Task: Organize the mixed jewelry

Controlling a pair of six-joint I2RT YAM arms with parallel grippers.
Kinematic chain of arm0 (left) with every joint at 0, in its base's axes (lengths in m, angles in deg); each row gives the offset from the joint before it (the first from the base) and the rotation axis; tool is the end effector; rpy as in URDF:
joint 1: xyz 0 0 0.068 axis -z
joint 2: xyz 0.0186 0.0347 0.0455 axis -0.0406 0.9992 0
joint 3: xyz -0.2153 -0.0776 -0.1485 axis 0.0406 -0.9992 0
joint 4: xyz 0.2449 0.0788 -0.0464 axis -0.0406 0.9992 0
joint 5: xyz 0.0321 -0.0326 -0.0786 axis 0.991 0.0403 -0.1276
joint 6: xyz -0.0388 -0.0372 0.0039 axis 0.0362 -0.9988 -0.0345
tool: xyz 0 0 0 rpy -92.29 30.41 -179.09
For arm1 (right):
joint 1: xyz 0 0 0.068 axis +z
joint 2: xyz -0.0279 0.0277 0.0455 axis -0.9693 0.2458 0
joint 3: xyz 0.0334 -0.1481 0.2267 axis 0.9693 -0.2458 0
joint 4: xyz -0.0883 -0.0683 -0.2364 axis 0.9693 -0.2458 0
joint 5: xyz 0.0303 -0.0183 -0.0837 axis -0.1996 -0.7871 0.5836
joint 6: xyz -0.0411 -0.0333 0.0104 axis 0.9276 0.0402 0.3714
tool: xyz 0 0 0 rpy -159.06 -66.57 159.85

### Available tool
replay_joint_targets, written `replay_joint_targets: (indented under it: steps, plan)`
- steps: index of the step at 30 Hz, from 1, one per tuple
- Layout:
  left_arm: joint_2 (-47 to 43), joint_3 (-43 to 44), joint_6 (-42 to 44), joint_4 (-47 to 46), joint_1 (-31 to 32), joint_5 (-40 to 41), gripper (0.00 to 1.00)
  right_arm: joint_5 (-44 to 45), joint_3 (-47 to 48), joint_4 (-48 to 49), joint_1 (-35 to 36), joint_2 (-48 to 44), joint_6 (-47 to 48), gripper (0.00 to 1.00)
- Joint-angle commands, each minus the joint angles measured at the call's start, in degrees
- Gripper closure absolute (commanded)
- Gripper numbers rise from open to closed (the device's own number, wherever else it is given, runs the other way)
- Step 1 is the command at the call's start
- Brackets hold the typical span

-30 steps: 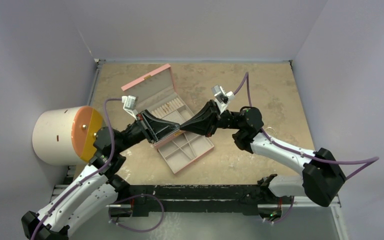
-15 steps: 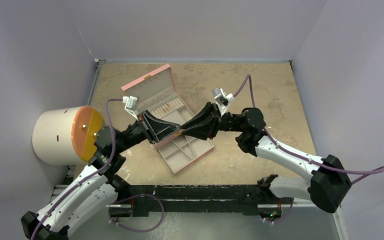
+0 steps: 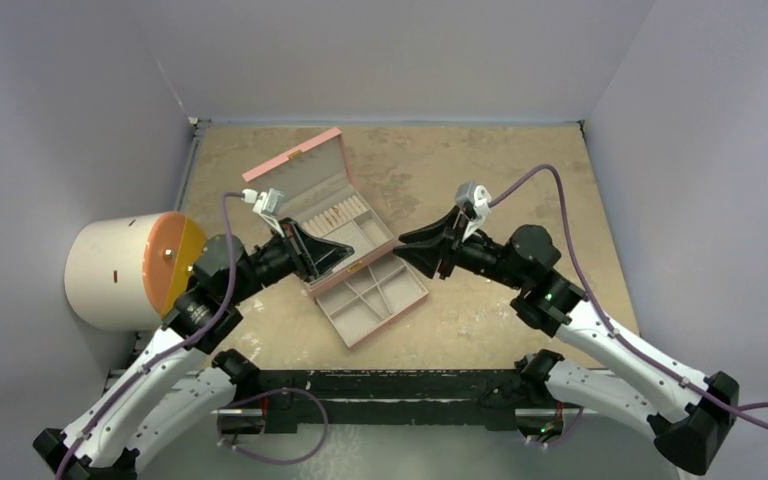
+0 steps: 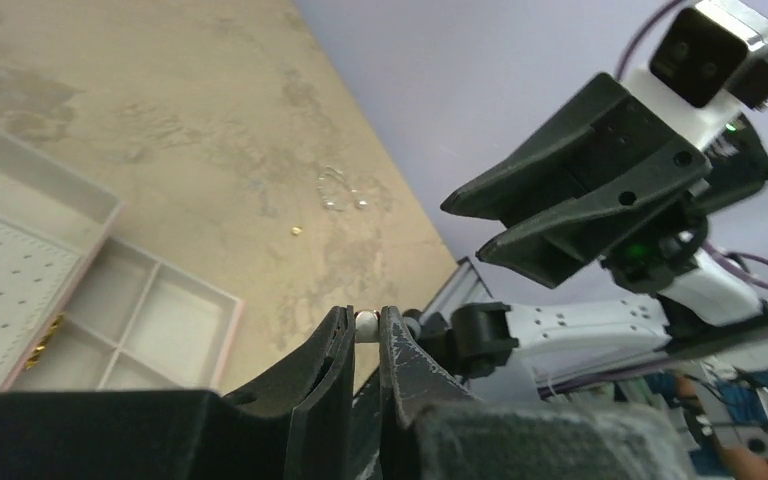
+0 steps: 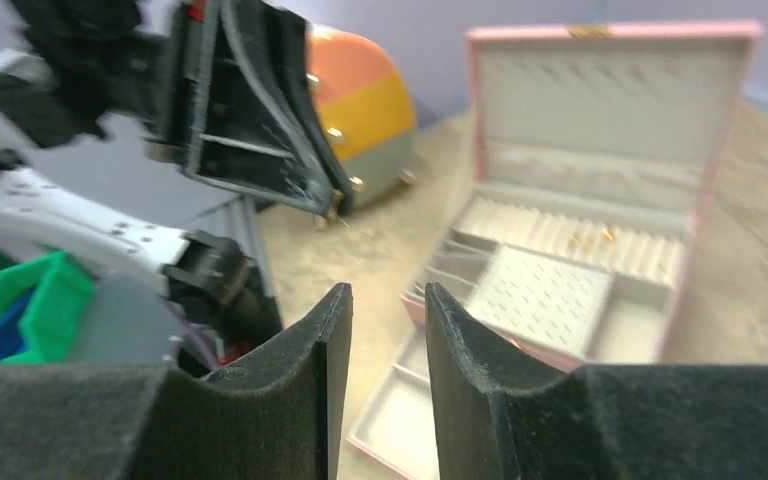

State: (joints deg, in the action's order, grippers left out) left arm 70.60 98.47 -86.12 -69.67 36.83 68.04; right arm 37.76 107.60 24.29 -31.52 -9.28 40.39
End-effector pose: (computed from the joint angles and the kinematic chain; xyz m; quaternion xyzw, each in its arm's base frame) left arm 0.1215 -0.0982 0.3454 0.0381 0.7048 -0.5534 0.4421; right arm 0.1348 0.1523 0.3722 -0.2952 0.5404 0.5214 0.5907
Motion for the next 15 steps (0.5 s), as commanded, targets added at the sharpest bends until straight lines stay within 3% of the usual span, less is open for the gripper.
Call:
replay_joint_targets:
  steps: [1, 9, 15]
  plan:
    - [3.7, 6.7, 6.4, 12.1, -0.2, 8.4, 1.0, 14.6, 0.9, -13.4, 0.0, -1.3, 5.2, 0.64]
    - [17.4, 18.3, 9.1, 26.6, -0.2, 18.2, 1.0, 19.6, -0.5, -18.2, 0.0, -1.2, 4.2, 0.65]
    - [27.0, 24.1, 11.9, 33.9, -0.2, 18.3, 1.0, 20.4, -1.3, -19.8, 0.0, -1.5, 3.9, 0.65]
